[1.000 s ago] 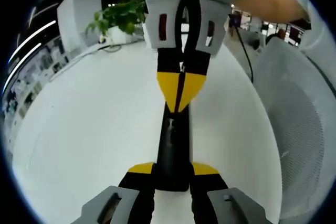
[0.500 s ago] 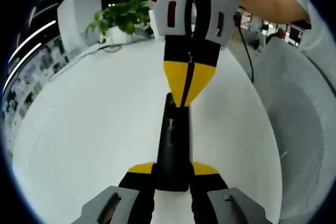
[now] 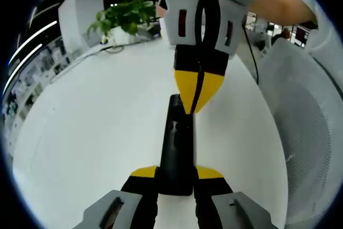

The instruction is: Press the specified remote control buttons in sequence, fully releasing each button before pressing the next.

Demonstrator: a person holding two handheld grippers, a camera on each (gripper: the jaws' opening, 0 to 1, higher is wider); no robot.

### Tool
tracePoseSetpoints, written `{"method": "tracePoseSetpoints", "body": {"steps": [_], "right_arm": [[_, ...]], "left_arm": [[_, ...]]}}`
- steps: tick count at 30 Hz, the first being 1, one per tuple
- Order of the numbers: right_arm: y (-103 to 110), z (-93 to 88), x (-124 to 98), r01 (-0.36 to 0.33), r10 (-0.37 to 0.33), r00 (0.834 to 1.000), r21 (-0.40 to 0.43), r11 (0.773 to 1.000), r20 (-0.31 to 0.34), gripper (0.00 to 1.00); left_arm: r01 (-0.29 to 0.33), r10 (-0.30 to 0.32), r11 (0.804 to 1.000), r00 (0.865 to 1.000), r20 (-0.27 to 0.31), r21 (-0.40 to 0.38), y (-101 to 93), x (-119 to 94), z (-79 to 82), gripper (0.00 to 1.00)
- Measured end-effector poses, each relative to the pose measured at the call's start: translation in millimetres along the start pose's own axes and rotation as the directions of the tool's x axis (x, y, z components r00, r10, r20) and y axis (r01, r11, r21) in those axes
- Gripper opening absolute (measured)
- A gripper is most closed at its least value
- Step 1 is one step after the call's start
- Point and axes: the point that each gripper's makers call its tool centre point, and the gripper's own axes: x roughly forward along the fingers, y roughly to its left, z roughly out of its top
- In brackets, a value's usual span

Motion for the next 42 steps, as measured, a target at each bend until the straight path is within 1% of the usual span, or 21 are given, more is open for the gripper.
{"method": "tracePoseSetpoints", "body": {"steps": [9, 14, 29, 37, 42], "right_arm": [[3.6, -1.3, 9.5, -0.017, 0.017, 1.000, 0.004, 1.000, -0.002, 0.00], [2.2, -3.6, 15.1, -0.021, 0.021, 1.000, 0.004, 1.000, -0.008, 0.00], [2.8, -5.8, 21.5, -0.033, 0.033, 0.999, 0.006, 0.999, -0.014, 0.00], [2.0, -5.7, 22.4, -0.041, 0.041, 0.999, 0.019, 0.999, -0.002, 0.00], [1.4, -5.9, 23.5, -0.044, 0.044, 0.999, 0.020, 0.999, -0.010, 0.00]], "left_arm": [[-0.002, 0.002, 1.000, 1.000, 0.000, -0.001, 0.1, 0.3, 0.2, 0.24], [-0.003, 0.003, 1.000, 1.000, 0.001, -0.002, 0.0, 0.3, 0.2, 0.24], [-0.004, 0.004, 1.000, 1.000, 0.004, -0.003, 0.2, 0.3, 0.1, 0.24], [-0.002, 0.002, 1.000, 1.000, 0.002, -0.004, 0.0, 0.3, -0.2, 0.24], [-0.003, 0.003, 1.000, 1.000, -0.004, -0.008, 0.1, 0.6, -0.7, 0.24]]}}
